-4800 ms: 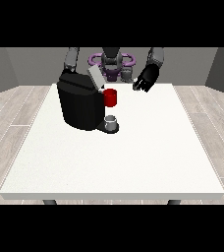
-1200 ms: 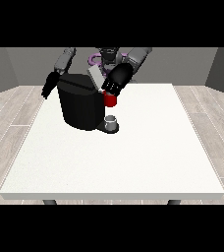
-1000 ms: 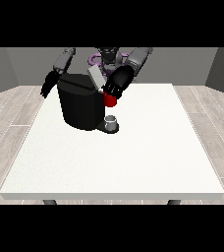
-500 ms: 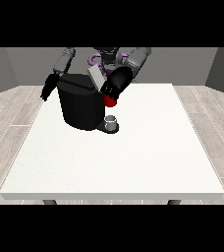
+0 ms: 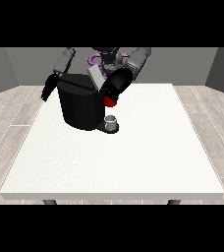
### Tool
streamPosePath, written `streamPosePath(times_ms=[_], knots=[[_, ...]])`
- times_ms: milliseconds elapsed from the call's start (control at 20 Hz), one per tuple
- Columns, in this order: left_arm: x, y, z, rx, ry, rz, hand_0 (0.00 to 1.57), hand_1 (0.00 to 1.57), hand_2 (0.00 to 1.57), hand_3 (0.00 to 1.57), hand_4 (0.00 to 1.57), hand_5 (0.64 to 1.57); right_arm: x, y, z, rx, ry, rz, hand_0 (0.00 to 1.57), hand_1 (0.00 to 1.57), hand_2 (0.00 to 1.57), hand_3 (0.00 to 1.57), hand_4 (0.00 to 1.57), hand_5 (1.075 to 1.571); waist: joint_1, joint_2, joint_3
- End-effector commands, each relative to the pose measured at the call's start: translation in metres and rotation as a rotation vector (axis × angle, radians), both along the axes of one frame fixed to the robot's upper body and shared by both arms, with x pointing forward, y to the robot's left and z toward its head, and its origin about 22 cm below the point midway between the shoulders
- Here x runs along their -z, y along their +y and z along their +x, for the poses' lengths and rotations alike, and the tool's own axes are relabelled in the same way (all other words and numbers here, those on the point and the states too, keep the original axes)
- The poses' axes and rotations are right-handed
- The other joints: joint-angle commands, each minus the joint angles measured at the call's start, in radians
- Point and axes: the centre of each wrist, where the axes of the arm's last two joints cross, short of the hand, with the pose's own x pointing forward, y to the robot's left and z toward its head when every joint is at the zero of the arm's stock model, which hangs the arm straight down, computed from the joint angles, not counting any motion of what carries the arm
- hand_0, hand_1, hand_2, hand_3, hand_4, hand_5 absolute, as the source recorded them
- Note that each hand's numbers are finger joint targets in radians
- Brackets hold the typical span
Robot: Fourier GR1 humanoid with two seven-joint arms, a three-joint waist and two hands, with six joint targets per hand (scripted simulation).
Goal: Insert the coffee pod into the coffee machine and close the lid
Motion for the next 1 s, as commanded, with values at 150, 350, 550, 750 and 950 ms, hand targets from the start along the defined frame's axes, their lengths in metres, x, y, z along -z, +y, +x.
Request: streamPosePath(times_ms=[150, 350, 550, 750, 950], knots=[[-0.010, 0.003, -0.002, -0.026, -0.086, 0.063, 0.92, 0.92, 0.98, 0.69, 0.00, 1.571, -0.024, 0.004, 0.009, -0.020, -0.046, -0.013, 0.00, 0.00, 0.00, 0.00, 0.09, 1.571, -0.011, 0.049, -0.0013], [-0.015, 0.032, -0.006, -0.070, -0.109, 0.077, 0.00, 0.00, 0.69, 0.55, 0.00, 1.571, -0.021, -0.001, 0.003, -0.015, -0.046, -0.015, 0.00, 0.00, 0.00, 0.00, 0.15, 1.571, -0.030, 0.049, -0.0015], [-0.008, 0.010, -0.002, -0.081, -0.111, 0.074, 0.00, 0.00, 0.59, 0.46, 0.00, 1.571, -0.013, 0.005, 0.006, 0.009, -0.039, 0.004, 0.00, 0.00, 0.00, 0.00, 0.00, 1.571, -0.010, 0.044, -0.0011], [-0.002, 0.017, -0.003, -0.050, -0.099, 0.100, 0.00, 0.00, 0.53, 0.45, 0.00, 1.571, 0.008, 0.013, -0.004, 0.019, -0.004, 0.002, 0.00, 0.00, 0.00, 0.00, 0.15, 1.571, 0.012, 0.015, -0.0012], [0.028, 0.002, 0.003, -0.044, 0.011, 0.097, 0.00, 0.00, 0.33, 0.23, 0.00, 1.571, 0.016, 0.006, -0.005, 0.026, 0.089, 0.008, 0.00, 0.00, 0.00, 0.00, 0.00, 1.571, 0.039, -0.086, -0.0012]])
